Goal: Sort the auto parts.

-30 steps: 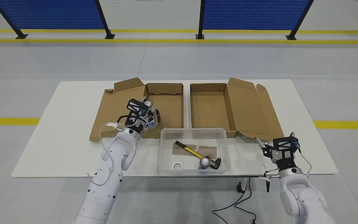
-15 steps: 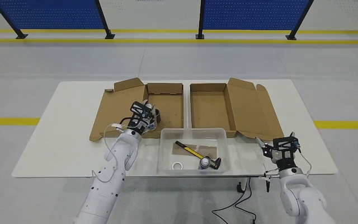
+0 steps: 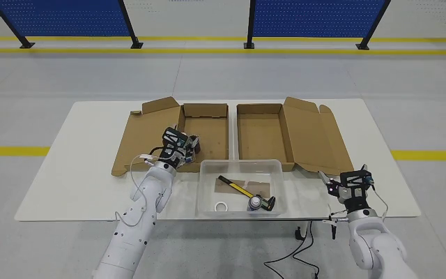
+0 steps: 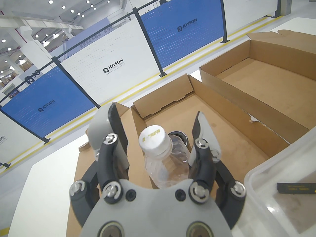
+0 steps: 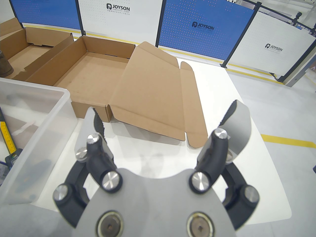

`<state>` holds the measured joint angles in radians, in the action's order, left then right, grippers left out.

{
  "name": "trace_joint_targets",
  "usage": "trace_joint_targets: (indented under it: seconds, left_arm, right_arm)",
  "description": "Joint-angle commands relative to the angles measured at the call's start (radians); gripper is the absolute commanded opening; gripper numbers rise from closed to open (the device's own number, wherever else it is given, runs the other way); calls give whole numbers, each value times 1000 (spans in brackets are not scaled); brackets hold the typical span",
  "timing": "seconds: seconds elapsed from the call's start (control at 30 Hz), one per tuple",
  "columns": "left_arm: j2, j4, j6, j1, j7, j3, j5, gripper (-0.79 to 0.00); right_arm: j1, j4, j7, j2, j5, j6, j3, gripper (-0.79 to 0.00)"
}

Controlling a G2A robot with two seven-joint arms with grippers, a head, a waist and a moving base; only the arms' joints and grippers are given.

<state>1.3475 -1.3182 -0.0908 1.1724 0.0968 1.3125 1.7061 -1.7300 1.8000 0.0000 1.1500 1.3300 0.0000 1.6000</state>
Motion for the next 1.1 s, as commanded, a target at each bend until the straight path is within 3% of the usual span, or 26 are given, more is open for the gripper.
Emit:
trace_joint_targets:
  seconds: [0.0, 0.33, 0.53, 1.07]
  left_arm:
    - [0, -3, 2, -1, 0, -1, 0, 0]
    - [2, -126, -12, 23, -72, 1, -75, 0]
    - [-1, -250, -97, 52, -212, 12, -170, 0]
    - [-25, -443, -233, 175, -326, 68, -201, 0]
  right_arm:
    - [0, 0, 0, 0, 0, 0, 0, 0]
    - [0, 0, 0, 0, 0, 0, 0, 0]
    - [0, 0, 0, 0, 0, 0, 0, 0]
    - [0, 0, 0, 0, 0, 0, 0, 0]
